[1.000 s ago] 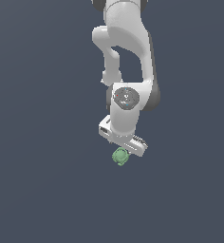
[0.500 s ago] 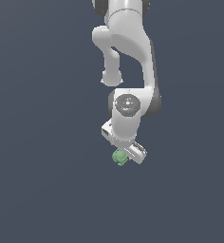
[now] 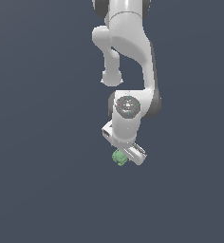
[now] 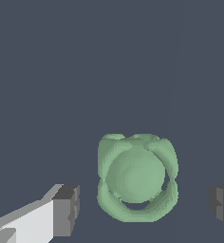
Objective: Pick up the object and move it to a goal position.
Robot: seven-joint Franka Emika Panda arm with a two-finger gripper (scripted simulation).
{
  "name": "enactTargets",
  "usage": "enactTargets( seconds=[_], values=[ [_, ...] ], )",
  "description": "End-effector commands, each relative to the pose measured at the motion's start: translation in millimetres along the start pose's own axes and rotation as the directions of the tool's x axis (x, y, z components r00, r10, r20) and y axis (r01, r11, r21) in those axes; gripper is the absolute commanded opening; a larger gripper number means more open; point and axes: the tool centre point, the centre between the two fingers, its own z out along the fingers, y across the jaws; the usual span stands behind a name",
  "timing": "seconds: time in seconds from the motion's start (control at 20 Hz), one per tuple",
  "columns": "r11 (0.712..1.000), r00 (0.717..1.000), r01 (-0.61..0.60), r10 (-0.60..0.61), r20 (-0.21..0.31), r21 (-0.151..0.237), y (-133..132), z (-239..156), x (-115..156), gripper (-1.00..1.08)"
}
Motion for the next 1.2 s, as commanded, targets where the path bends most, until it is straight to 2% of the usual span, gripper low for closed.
enactTargets(
  seconds=[0.0, 0.35, 0.65, 0.7, 1.15],
  values=[
    [1.000, 1.000, -0.001, 0.001, 0.001, -0.001, 0, 7, 0, 1.00],
    [1.000, 1.000, -0.004, 0.004, 0.000, 0.000, 1, 41, -1, 1.00],
    [1.000, 1.000, -0.004, 0.004, 0.000, 0.000, 0, 47, 0, 1.00],
    [1.000, 1.000, -0.004, 0.004, 0.000, 0.000, 0, 47, 0, -1.00],
    [1.000, 1.000, -0.004, 0.004, 0.000, 0.000, 0, 47, 0, -1.00]
  ],
)
